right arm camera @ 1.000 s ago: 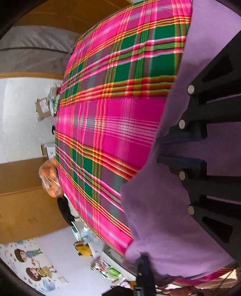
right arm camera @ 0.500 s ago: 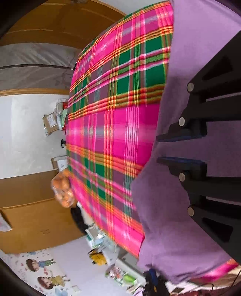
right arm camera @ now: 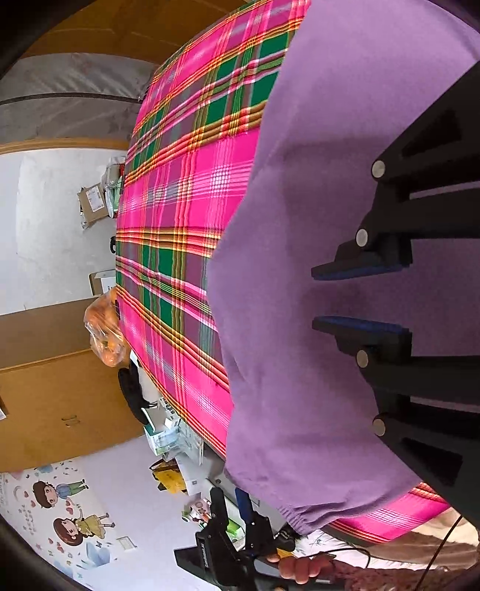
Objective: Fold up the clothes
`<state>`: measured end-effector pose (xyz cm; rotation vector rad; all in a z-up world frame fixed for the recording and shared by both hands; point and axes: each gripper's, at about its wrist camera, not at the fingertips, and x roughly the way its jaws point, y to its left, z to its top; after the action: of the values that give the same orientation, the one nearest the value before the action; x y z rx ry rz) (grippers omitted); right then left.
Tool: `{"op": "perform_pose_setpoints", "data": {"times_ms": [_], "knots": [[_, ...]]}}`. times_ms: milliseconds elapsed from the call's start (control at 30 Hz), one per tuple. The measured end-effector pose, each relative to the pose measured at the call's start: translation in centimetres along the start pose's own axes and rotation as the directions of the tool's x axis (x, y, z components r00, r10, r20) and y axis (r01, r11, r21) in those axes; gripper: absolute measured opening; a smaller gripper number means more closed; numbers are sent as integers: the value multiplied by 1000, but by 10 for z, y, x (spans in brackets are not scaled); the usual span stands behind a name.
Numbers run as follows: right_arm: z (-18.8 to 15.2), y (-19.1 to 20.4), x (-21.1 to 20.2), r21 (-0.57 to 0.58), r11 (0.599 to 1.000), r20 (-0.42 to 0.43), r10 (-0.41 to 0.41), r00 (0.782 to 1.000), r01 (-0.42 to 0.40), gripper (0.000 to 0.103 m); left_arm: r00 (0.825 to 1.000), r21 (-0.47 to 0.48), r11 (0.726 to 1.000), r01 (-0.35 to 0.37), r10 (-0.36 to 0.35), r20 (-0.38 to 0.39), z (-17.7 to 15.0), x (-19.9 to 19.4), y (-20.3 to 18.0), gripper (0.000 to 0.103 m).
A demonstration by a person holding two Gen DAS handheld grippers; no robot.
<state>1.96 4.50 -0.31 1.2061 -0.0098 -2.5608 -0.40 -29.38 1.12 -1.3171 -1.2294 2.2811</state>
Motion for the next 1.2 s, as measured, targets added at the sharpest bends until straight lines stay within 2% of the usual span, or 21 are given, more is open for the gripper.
{"op": "perform_pose_setpoints", "data": {"times_ms": [133, 233, 333, 467, 567, 700, 733, 767, 800, 833, 900, 967, 1133, 1200], "knots": [[-3, 0, 8, 22, 1000, -21, -1, 1000, 1, 22, 998, 49, 997, 53, -52, -30, -4, 4, -10, 42], [-5, -2, 11, 34, 999, -27, -1, 1000, 2, 22, 994, 67, 996, 66, -59, -91, -8, 13, -15, 42], [-5, -2, 12, 37, 999, -23, 1, 1000, -1, 23, 993, 79, 996, 48, -39, -114, -8, 21, -16, 42], [-6, -3, 12, 34, 999, -16, 4, 1000, -3, 24, 997, 31, 999, 12, -9, -73, -3, 22, -7, 42], [-7, -3, 13, 33, 999, -11, 4, 1000, -4, 24, 996, 43, 999, 26, -22, -83, -1, 25, -13, 42], [-9, -2, 12, 37, 999, -4, 2, 1000, -2, 25, 987, 13, 996, 92, -89, -136, -2, 34, -17, 40], [-9, -2, 12, 36, 999, -4, 1, 1000, -1, 25, 987, 7, 995, 95, -93, -130, -2, 35, -17, 29], [-9, -2, 12, 36, 999, -3, -1, 1000, 1, 25, 990, 15, 996, 84, -81, -117, -3, 35, -17, 10], [-9, -1, 12, 35, 999, -3, -2, 1000, 2, 25, 993, 28, 997, 67, -64, -101, -3, 35, -18, 3], [-9, -1, 12, 34, 999, -3, -4, 1000, 4, 25, 997, 50, 998, 40, -36, -75, -3, 34, -20, 4], [-9, -1, 12, 35, 999, -3, -2, 1000, 2, 25, 999, 66, 997, 27, -24, -35, -4, 29, -20, 5], [-10, -2, 12, 36, 999, -1, 0, 1000, 0, 25, 999, 44, 998, 37, -37, -9, -4, 23, -18, 5], [-10, -2, 11, 39, 999, 0, 2, 1000, -2, 25, 994, 10, 1000, 18, -18, 111, -4, -5, -3, 5], [-10, -2, 12, 39, 999, 3, 1, 1000, -1, 25, 992, 0, 1000, -7, 7, 129, -2, -4, 3, 5]]}}
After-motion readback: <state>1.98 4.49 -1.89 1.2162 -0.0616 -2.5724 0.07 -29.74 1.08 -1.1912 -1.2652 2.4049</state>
